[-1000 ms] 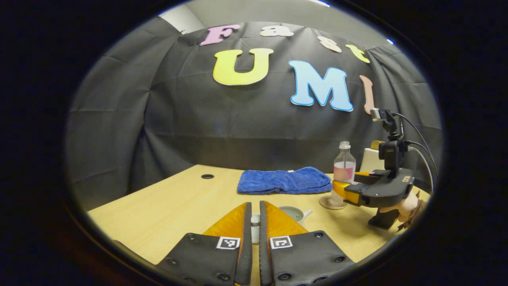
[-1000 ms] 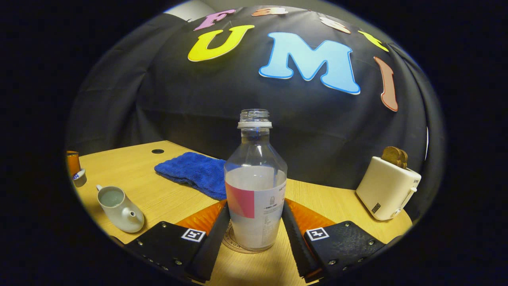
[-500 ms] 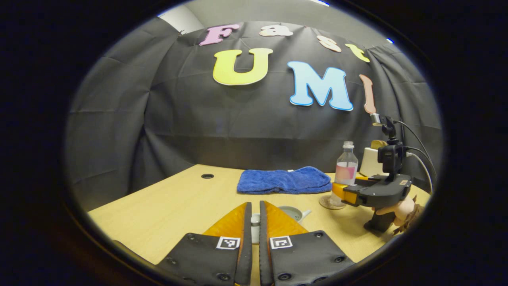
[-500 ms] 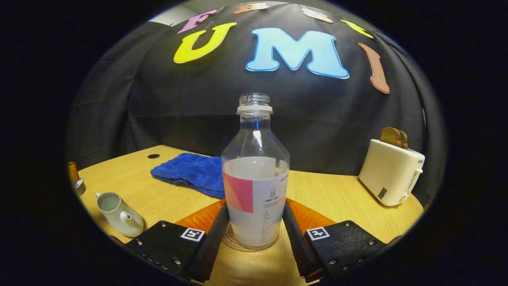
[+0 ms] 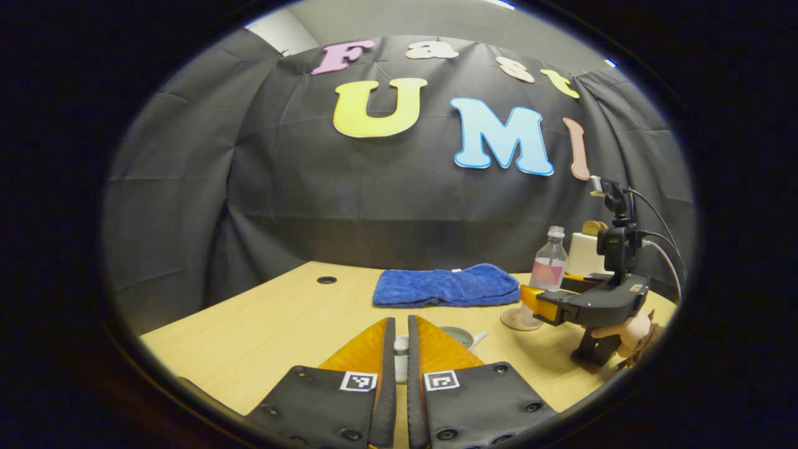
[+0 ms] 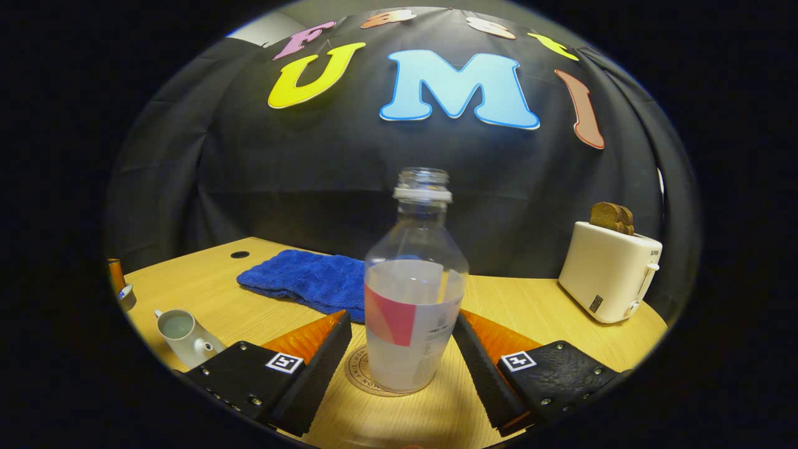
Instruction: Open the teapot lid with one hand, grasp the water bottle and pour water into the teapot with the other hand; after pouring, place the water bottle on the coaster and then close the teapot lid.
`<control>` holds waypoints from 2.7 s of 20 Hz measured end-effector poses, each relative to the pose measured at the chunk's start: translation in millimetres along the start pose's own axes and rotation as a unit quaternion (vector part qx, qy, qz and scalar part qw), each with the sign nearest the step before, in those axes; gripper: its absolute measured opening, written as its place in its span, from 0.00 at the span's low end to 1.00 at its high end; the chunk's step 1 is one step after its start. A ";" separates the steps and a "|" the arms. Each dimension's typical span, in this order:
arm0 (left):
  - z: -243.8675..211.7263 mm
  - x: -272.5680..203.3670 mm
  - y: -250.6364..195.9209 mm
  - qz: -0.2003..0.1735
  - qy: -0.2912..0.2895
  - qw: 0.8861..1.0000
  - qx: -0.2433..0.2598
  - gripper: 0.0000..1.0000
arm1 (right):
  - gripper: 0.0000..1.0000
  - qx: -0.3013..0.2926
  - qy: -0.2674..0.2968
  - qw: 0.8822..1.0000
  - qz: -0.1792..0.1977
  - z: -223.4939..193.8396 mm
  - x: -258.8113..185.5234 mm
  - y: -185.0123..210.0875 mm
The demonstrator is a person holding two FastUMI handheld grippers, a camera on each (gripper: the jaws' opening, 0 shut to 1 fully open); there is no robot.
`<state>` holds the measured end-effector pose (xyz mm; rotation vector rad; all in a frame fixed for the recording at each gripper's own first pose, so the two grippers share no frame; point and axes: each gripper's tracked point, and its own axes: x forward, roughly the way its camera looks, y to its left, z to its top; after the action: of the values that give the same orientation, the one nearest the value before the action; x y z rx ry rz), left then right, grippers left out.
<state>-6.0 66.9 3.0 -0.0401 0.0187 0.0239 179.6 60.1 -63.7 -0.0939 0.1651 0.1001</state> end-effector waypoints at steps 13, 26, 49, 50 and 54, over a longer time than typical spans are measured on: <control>8.1 44.3 -57.2 -0.055 -0.021 0.998 0.011 0.14 | 0.98 0.033 -0.055 0.998 0.013 28.4 -3.3 -3.7; -27.3 70.0 -52.7 -0.042 0.017 0.999 0.025 0.14 | 0.99 0.039 -0.062 0.997 0.017 26.3 -0.7 -3.9; -10.7 60.3 -54.1 -0.050 -0.010 0.999 0.002 0.72 | 0.99 0.042 -0.056 0.998 0.010 13.9 -13.9 -7.6; -9.2 58.6 -54.5 -0.050 -0.009 0.999 0.001 0.70 | 0.99 0.045 -0.056 0.997 0.009 13.6 -17.0 -9.2; -10.4 48.9 -53.9 -0.051 -0.004 0.999 -0.011 0.70 | 0.99 0.045 -0.059 0.997 0.004 11.8 -33.6 -12.9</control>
<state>43.9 13.8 -6.2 -0.0635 0.0088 -0.0781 149.9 45.4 -45.4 0.0023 0.0528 0.1063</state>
